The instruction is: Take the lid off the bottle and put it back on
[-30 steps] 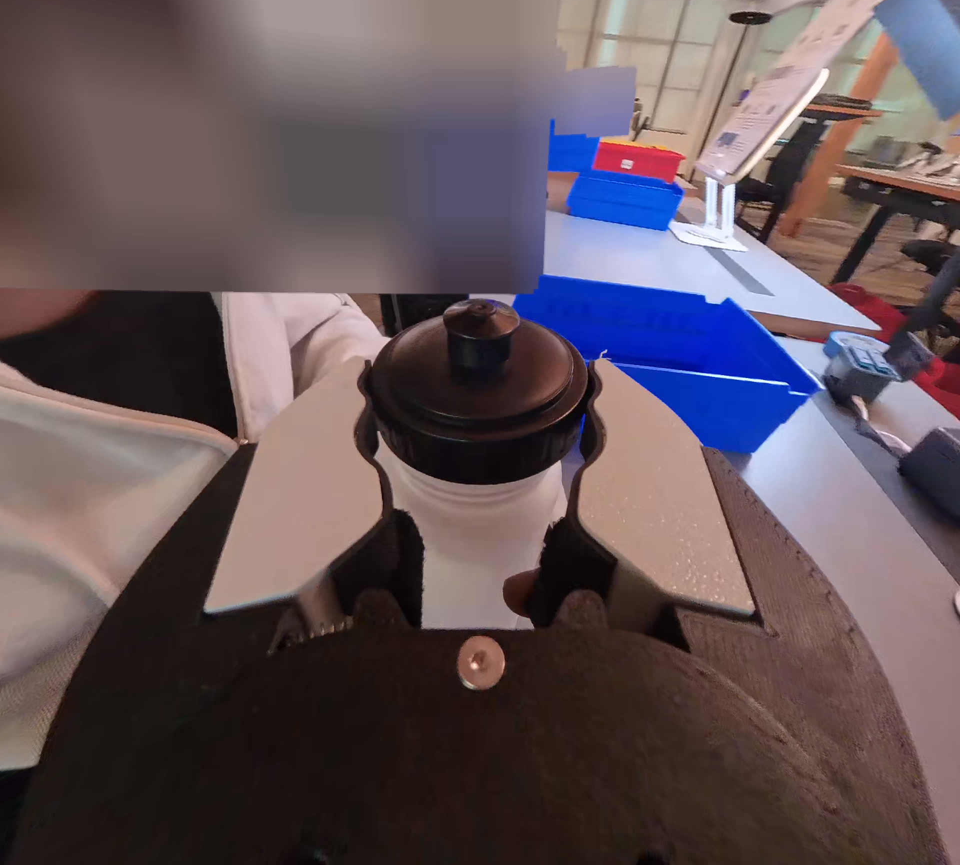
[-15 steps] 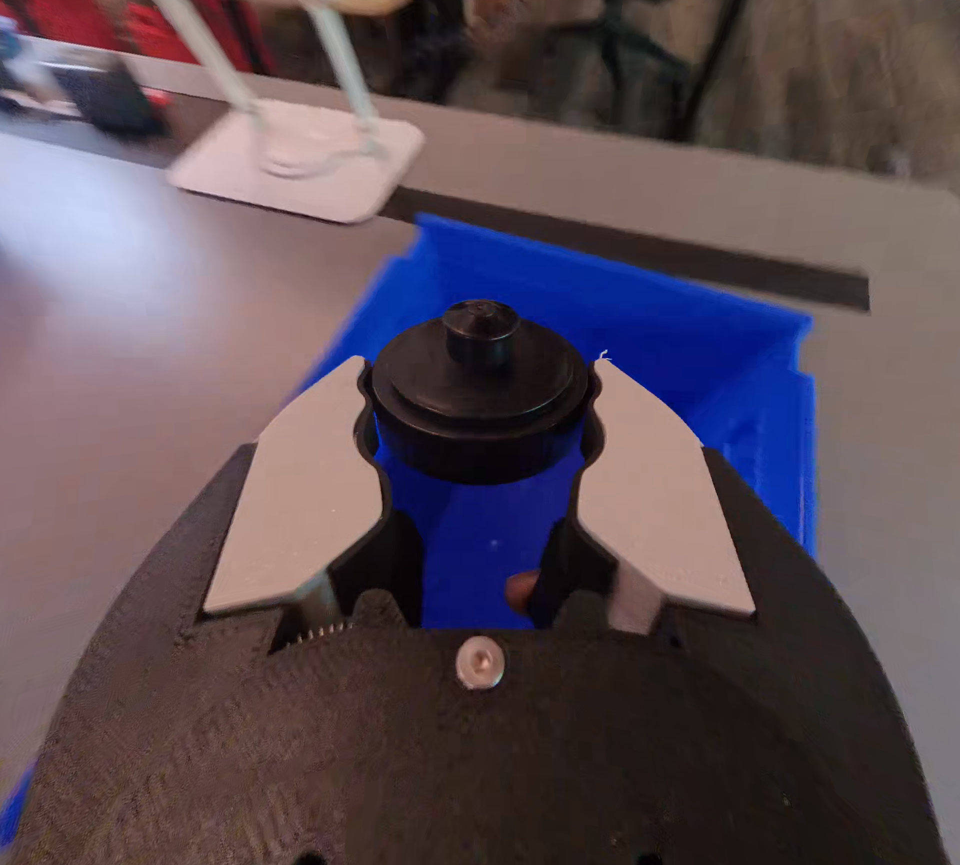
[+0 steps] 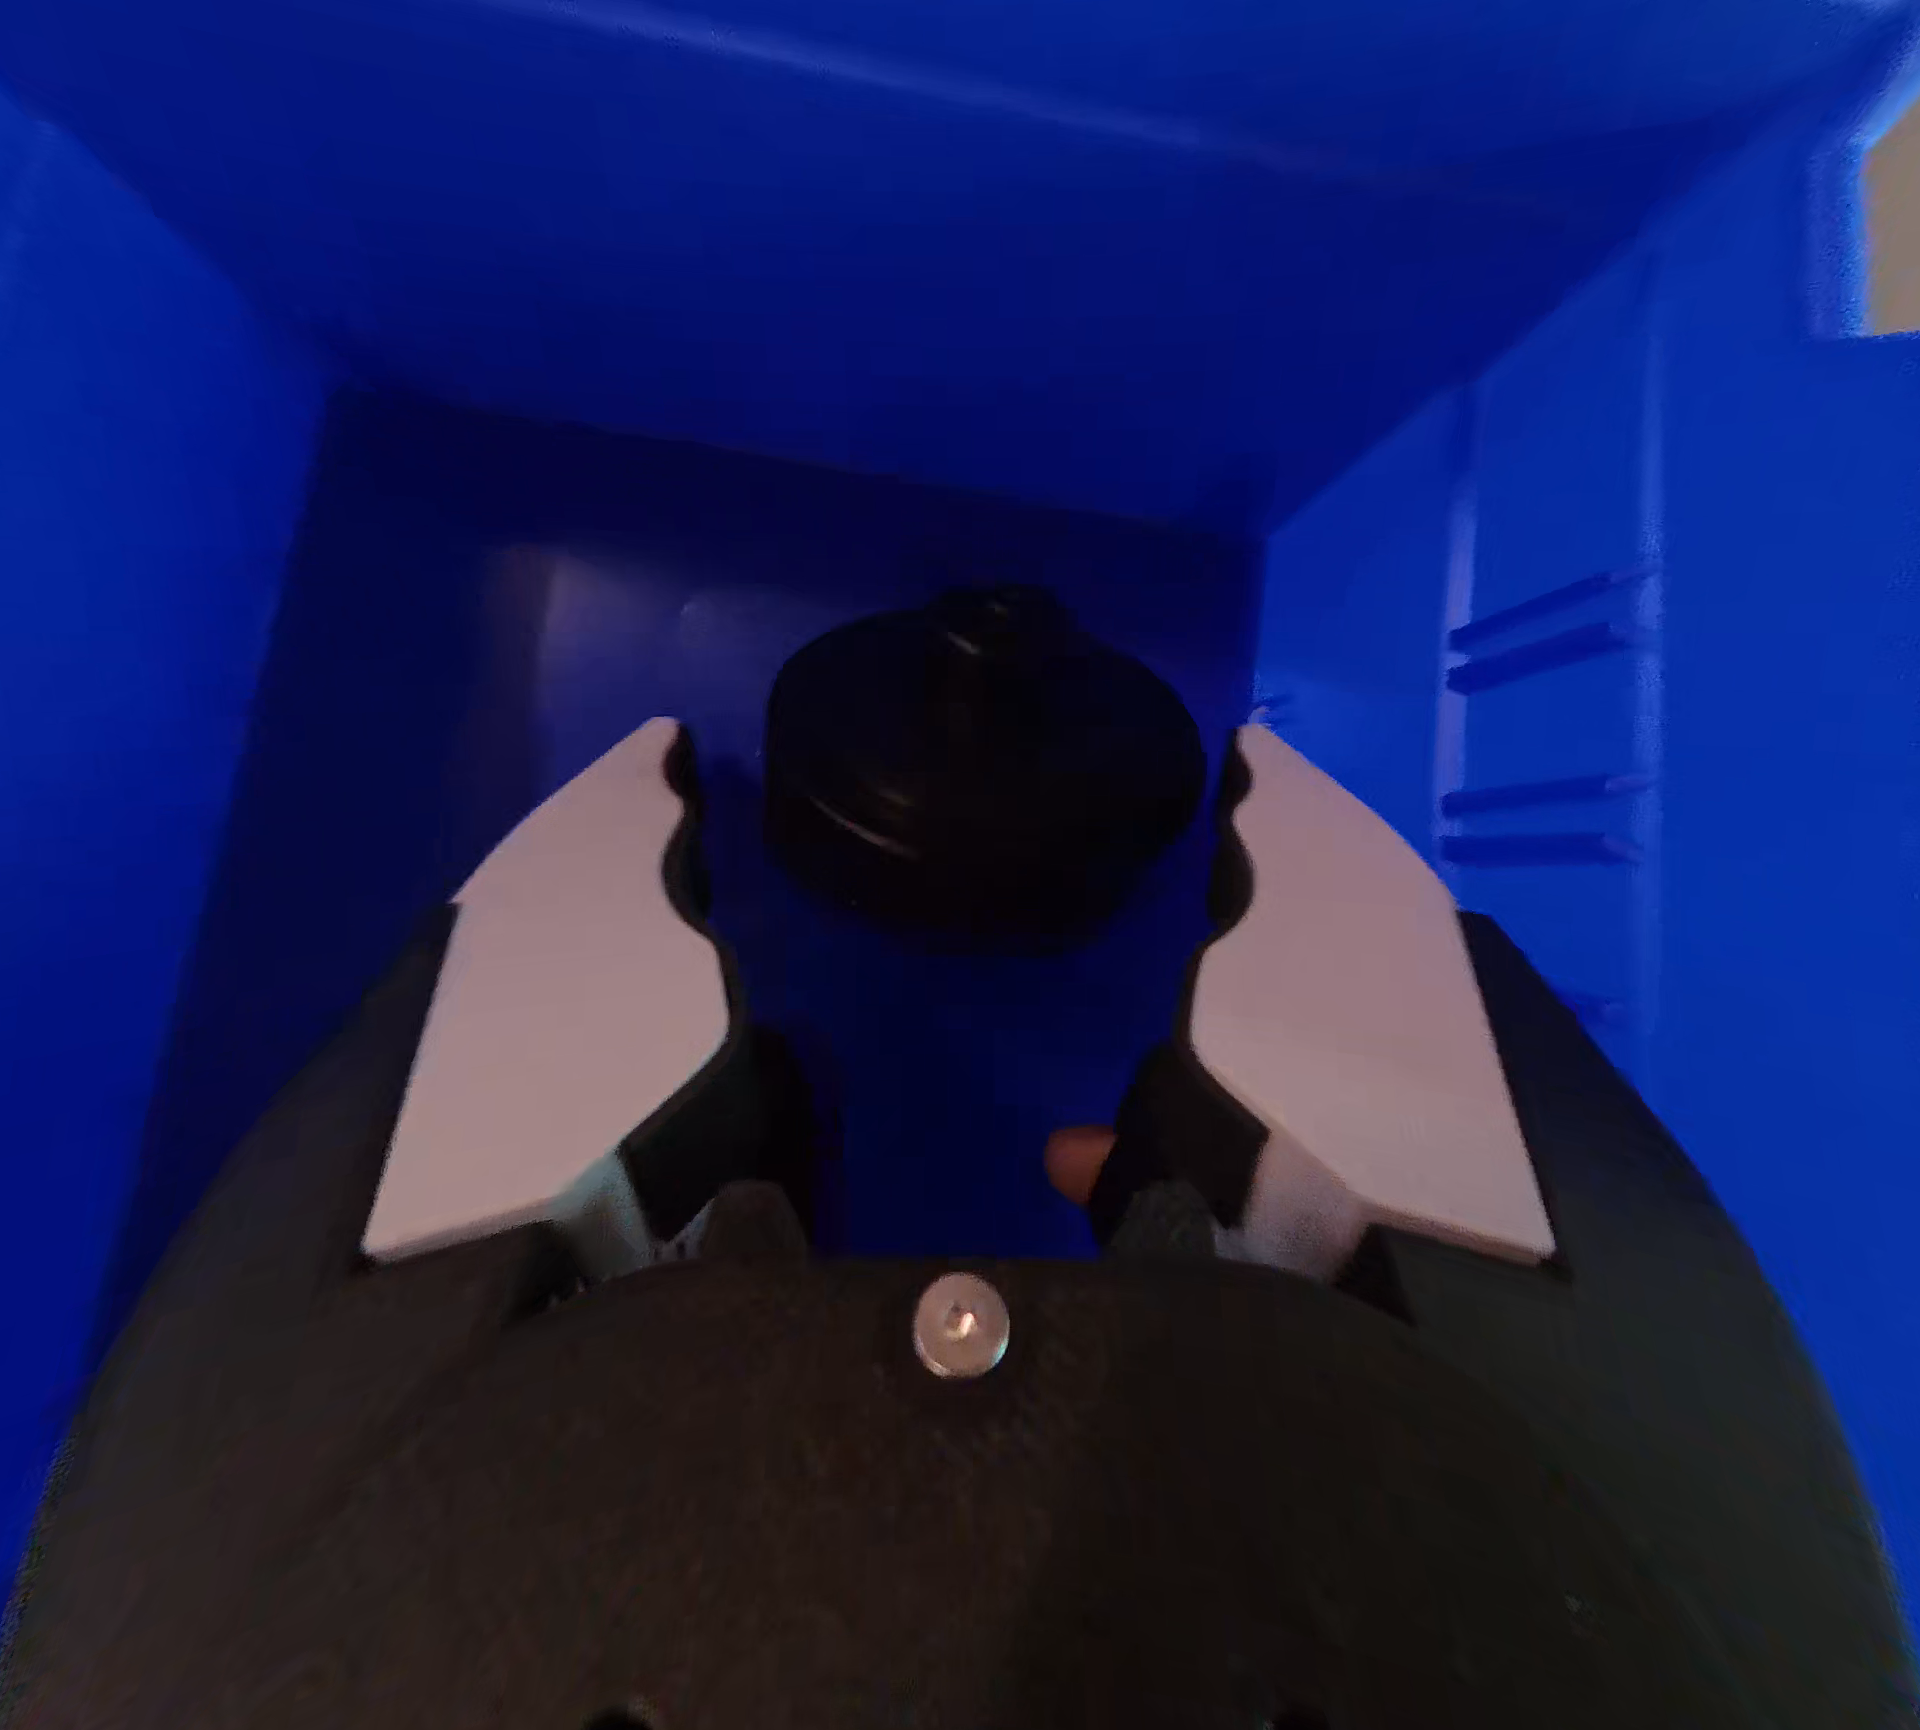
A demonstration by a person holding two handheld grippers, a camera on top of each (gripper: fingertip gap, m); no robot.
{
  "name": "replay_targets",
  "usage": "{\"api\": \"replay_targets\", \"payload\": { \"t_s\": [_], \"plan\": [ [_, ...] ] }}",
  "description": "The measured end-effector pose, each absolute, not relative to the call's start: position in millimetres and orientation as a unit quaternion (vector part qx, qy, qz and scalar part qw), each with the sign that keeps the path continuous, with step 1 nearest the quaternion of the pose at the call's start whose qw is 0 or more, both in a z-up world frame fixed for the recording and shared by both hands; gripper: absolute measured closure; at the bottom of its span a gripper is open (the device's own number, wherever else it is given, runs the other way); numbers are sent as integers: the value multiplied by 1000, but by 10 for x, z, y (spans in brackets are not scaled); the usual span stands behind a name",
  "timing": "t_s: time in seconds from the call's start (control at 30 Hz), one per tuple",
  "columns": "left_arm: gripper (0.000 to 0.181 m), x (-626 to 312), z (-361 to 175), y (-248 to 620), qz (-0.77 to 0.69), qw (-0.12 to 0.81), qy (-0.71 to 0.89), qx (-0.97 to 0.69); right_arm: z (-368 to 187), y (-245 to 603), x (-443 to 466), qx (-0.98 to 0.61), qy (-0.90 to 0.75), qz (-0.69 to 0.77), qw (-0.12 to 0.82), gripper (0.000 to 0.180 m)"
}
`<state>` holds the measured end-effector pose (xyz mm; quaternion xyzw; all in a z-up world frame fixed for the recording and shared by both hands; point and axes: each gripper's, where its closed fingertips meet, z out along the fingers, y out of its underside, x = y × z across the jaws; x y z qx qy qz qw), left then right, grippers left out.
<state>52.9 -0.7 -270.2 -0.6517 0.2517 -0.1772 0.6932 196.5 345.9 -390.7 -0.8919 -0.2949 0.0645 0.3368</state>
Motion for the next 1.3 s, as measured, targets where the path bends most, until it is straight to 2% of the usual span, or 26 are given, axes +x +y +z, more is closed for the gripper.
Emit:
{"api": "replay_targets", "payload": {
  "t_s": [0.07, 0.17, 0.27, 0.33, 0.37, 0.43, 0.53, 0.7, 0.77, 0.87, 0.97, 1.07, 1.17, 1.3],
  "plan": [
    [93, 527, -2702, -6, -177, 694, 251, -652, -3822, 3401, 1932, -888, -297, 77, 343, 68],
    [93, 519, -2701, 1, -177, 695, 249, -651, -3225, 3226, 1750, -838, -290, 152, 436, 68],
    [93, 512, -2699, 8, -176, 697, 246, -650, -2163, 2466, 1240, -680, -361, 328, 548, 88],
    [93, 510, -2699, 11, -175, 697, 246, -650, -1605, 1490, 900, -534, -483, 450, 528, 113],
    [93, 511, -2700, 11, -175, 697, 246, -651, -1469, 1004, 791, -478, -549, 482, 488, 115],
    [93, 509, -2700, 12, -174, 697, 246, -651, -1462, 221, 663, -397, -679, 469, 402, 115],
    [93, 505, -2701, 12, -173, 696, 246, -652, -1710, -345, 527, -328, -809, 358, 331, 122],
    [93, 501, -2701, 11, -173, 694, 246, -654, -2076, -574, 391, -324, -884, 253, 221, 141],
    [93, 510, -2701, -10, -178, 692, 255, -652, -2218, -549, 432, -319, -905, 210, 188, 162],
    [86, 517, -2606, -85, -197, 698, 269, -633, -2238, -610, 543, -306, -913, 211, 168, 169],
    [85, 283, -2283, -153, -233, 744, 213, -589, -2171, -508, 626, -303, -905, 178, 239, 172],
    [89, -163, -2028, -171, -230, 794, 115, -551, -1875, -359, 783, -325, -872, 154, 333, 172],
    [97, -532, -2044, -103, -183, 805, 38, -562, -1501, -111, 1020, -355, -815, 109, 445, 172],
    [100, -570, -2174, -9, -131, 786, 43, -603, -1222, 374, 1475, -422, -725, 13, 544, 172]
  ]
}}
